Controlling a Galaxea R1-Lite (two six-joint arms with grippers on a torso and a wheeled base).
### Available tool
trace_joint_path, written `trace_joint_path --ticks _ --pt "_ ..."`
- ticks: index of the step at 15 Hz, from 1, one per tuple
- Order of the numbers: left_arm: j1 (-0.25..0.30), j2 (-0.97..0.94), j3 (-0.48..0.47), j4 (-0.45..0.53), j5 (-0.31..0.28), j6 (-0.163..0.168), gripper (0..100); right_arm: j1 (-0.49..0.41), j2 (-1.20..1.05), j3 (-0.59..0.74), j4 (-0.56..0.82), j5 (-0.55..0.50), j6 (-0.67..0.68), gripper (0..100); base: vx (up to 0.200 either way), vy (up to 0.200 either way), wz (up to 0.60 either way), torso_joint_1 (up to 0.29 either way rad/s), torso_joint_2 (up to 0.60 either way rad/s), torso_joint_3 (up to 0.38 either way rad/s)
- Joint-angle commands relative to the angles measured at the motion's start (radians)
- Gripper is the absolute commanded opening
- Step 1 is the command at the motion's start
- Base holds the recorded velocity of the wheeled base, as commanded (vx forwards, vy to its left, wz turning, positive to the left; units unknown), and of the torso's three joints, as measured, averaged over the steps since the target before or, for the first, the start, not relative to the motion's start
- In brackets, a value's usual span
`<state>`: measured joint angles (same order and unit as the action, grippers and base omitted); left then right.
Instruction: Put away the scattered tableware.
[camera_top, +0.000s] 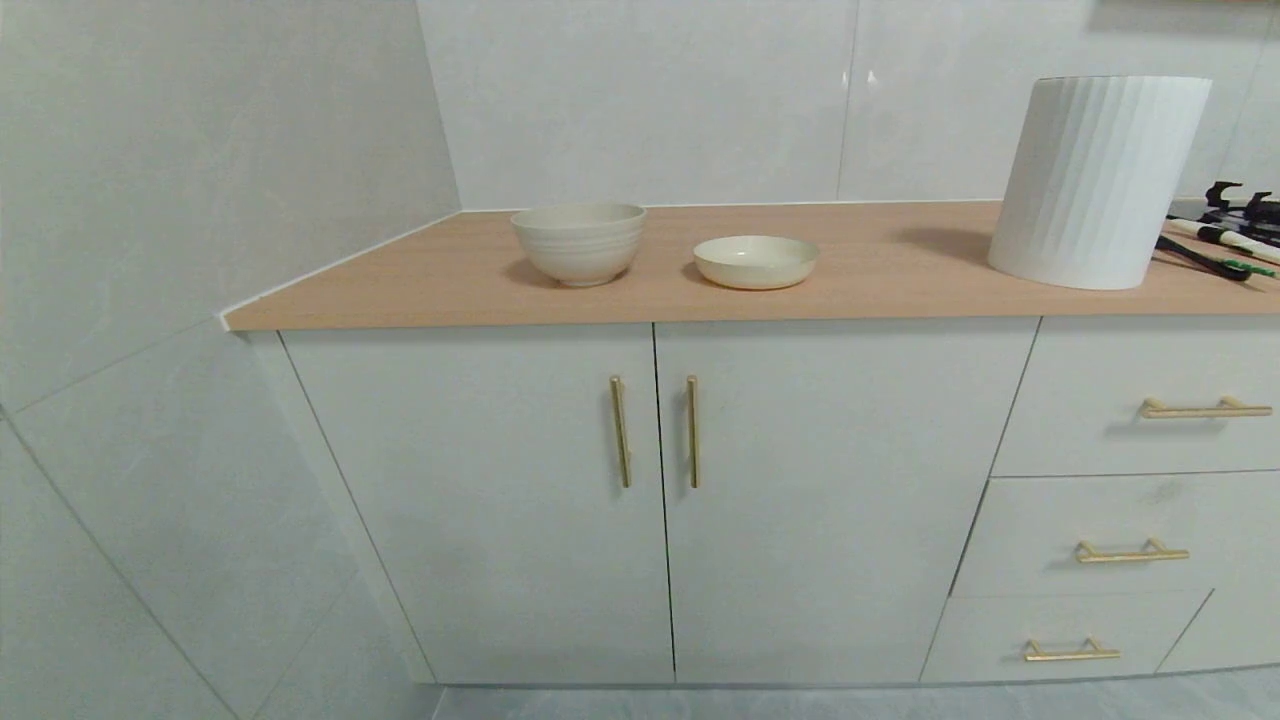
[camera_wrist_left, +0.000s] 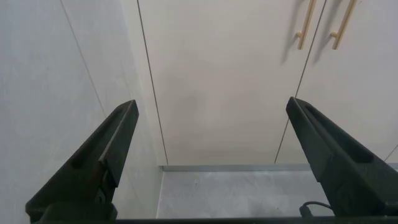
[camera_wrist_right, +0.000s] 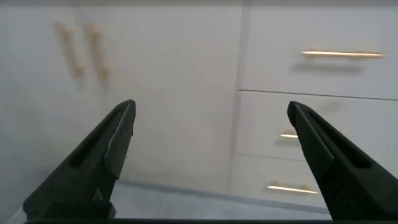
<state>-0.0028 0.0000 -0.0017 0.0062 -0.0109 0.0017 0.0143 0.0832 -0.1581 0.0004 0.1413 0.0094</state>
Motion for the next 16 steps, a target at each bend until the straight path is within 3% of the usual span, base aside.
trace_joint_path --ticks 1,4,8,13,16 --pt "0.0 0.0 0.0 0.0 0.0 0.0 100 0.016 0.314 -0.11 0.0 0.173 0.004 100 0.0 0.0 0.0 0.0 0.0 0.0" --pt "0.001 0.0 0.0 0.0 0.0 0.0 100 0.059 0.567 -0.204 0.0 0.287 0.009 100 0.0 0.0 0.0 0.0 0.0 0.0" --pt "0.0 0.0 0.0 0.0 0.0 0.0 100 0.273 0.955 -0.394 -0.016 0.293 0.058 100 0.0 0.0 0.0 0.0 0.0 0.0" --pt "0.0 0.0 0.0 0.0 0.0 0.0 100 0.394 1.369 -0.538 -0.344 0.294 0.077 100 0.0 0.0 0.0 0.0 0.0 0.0" --pt "0.001 0.0 0.0 0.0 0.0 0.0 100 0.477 1.48 -0.627 -0.359 0.293 0.089 100 0.0 0.0 0.0 0.0 0.0 0.0"
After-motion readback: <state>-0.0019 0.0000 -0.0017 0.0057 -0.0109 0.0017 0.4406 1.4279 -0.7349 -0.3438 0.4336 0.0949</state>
